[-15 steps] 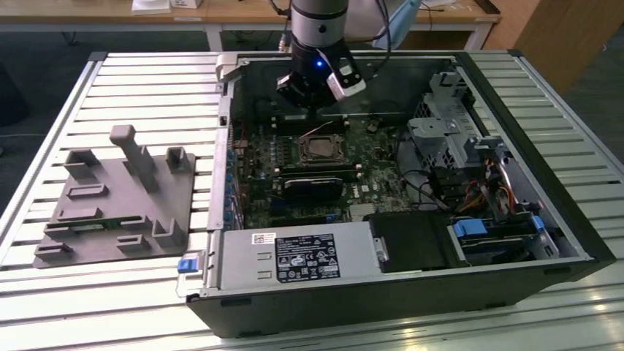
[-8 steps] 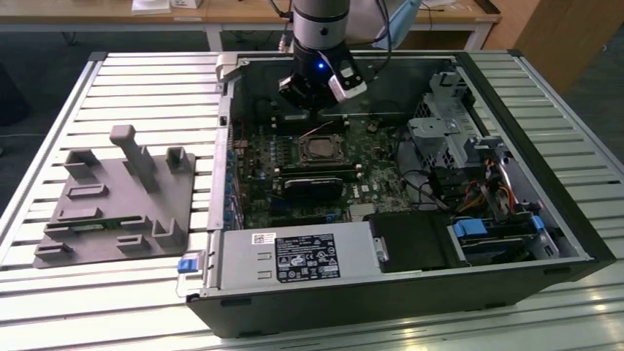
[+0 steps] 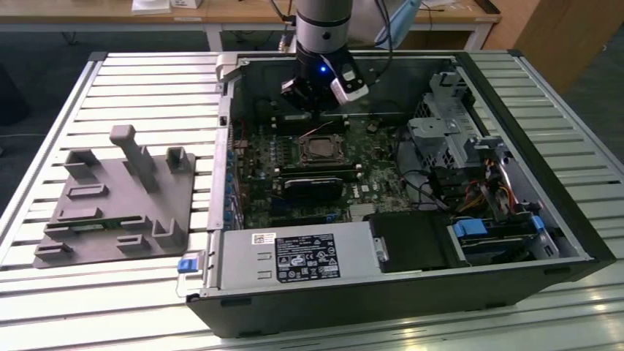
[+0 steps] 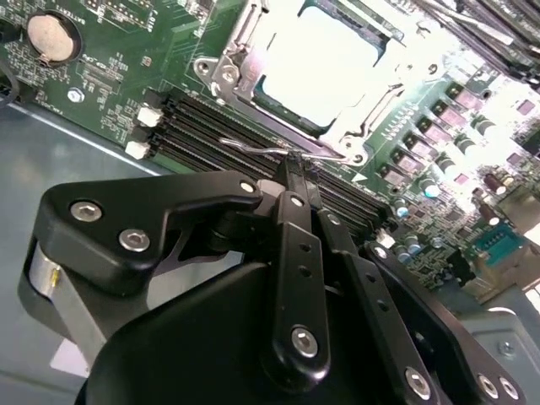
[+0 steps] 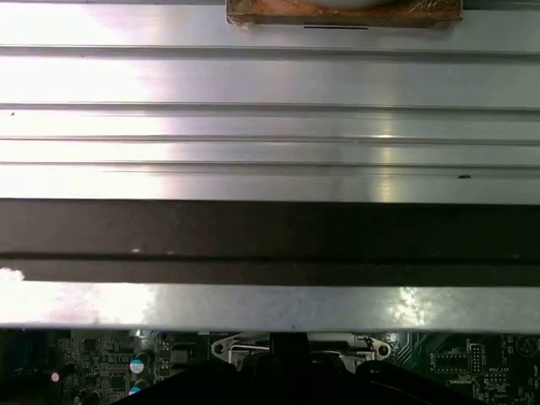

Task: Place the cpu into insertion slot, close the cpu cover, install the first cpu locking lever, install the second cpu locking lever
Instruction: 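Install the first cpu locking lever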

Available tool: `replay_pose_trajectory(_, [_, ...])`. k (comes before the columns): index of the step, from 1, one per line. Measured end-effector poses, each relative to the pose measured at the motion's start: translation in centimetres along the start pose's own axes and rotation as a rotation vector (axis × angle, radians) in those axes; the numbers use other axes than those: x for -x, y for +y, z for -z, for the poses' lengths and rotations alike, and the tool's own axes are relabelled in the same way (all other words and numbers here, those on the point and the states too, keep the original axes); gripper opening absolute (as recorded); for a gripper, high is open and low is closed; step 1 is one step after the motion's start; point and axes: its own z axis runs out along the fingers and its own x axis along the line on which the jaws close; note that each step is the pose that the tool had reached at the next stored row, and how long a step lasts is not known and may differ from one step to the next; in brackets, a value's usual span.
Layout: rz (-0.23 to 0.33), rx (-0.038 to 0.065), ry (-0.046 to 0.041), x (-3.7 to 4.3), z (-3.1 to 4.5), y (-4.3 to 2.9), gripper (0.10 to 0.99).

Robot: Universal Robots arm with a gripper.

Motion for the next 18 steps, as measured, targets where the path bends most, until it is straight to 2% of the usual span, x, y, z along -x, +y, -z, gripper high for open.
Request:
replay_pose_trajectory(3, [0.001, 0.000, 0.0001, 0.36, -0.11, 0.02, 0.106])
replay_pose_trajectory(18, [0.001, -0.003, 0.0001, 1.13, -0.80, -0.02, 0.106])
